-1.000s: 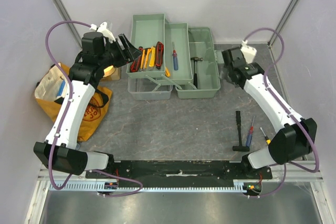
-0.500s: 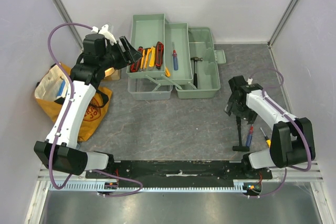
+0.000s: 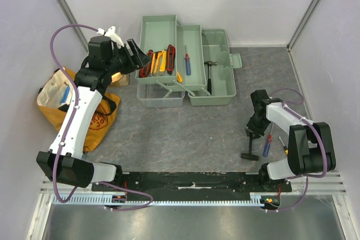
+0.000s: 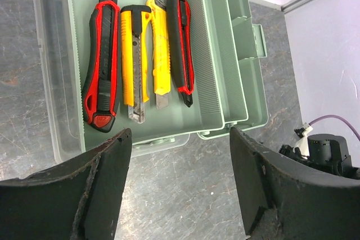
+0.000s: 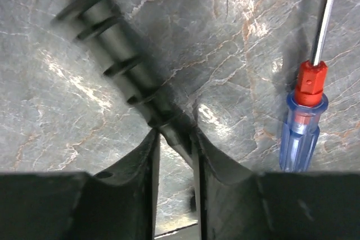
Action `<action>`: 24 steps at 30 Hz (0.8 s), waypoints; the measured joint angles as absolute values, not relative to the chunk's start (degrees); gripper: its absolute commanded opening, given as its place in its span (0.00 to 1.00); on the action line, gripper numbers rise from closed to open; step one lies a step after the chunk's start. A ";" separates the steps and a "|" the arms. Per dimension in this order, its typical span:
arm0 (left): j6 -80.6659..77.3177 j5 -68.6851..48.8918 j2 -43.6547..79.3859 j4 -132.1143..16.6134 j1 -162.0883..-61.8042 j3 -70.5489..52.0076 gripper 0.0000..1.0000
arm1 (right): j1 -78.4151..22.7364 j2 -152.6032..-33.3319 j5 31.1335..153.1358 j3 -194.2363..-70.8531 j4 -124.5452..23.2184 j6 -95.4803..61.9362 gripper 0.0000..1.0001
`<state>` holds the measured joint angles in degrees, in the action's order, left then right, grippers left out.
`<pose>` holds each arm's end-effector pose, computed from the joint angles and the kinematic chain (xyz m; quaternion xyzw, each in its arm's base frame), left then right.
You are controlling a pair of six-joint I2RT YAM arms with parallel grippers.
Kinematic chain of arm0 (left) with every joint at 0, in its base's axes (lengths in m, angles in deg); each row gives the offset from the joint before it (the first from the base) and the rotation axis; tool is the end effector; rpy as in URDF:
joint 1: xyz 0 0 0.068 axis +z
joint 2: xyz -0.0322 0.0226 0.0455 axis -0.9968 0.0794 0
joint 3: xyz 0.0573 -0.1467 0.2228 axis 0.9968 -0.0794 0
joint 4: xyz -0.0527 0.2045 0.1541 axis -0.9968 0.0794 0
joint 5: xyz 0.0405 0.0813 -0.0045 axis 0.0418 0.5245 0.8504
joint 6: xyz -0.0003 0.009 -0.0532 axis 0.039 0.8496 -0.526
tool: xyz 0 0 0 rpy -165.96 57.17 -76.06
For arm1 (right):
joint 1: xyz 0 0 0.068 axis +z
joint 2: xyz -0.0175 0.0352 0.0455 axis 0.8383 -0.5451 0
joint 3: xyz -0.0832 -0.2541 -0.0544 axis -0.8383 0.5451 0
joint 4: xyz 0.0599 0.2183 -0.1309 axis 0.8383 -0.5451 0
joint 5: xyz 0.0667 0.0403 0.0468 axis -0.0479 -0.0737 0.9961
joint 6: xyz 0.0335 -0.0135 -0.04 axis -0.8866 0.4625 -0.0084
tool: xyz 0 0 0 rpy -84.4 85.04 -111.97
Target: Pack the tool kit
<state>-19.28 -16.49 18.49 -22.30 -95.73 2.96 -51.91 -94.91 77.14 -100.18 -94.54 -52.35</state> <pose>0.2819 -0.0605 0.4189 -0.0688 0.8363 -0.2826 0.4649 0.2252 0.0153 0.1563 0.3221 0.9432 -0.0384 0.0718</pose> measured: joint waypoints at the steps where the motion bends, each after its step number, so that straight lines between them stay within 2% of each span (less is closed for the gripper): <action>1: -19.26 -16.44 18.49 -22.28 -95.73 2.96 0.76 | -51.73 -95.06 77.14 -100.22 -94.25 -52.20 0.16; 4: -19.20 -16.22 18.47 -22.30 -95.69 2.92 0.76 | -51.67 -96.00 76.83 -100.99 -94.14 -51.74 0.00; 8: -19.20 -16.12 18.38 -22.28 -95.64 2.35 0.76 | -51.56 -99.17 76.44 -103.83 -96.31 -50.56 0.00; 9: -19.20 -16.12 18.36 -22.30 -95.64 2.13 0.76 | -51.56 -100.11 76.24 -104.72 -96.81 -50.34 0.04; 10: -19.20 -16.12 18.31 -22.30 -95.64 1.93 0.76 | -51.56 -100.88 76.02 -105.47 -97.16 -50.16 0.14; 13: -19.20 -16.12 18.14 -22.26 -95.64 1.43 0.76 | -51.58 -102.25 75.35 -106.97 -97.03 -49.84 0.52; 15: -19.20 -16.09 18.01 -22.26 -95.64 1.28 0.76 | -51.62 -102.19 74.73 -107.08 -95.56 -49.51 0.63; 19: -19.20 -15.70 17.22 -22.28 -95.64 0.67 0.76 | -51.88 -100.42 74.69 -105.58 -90.84 -49.35 0.61; 24: -19.20 -15.42 16.89 -22.33 -95.64 0.67 0.76 | -52.08 -96.99 76.48 -101.82 -87.52 -50.21 0.51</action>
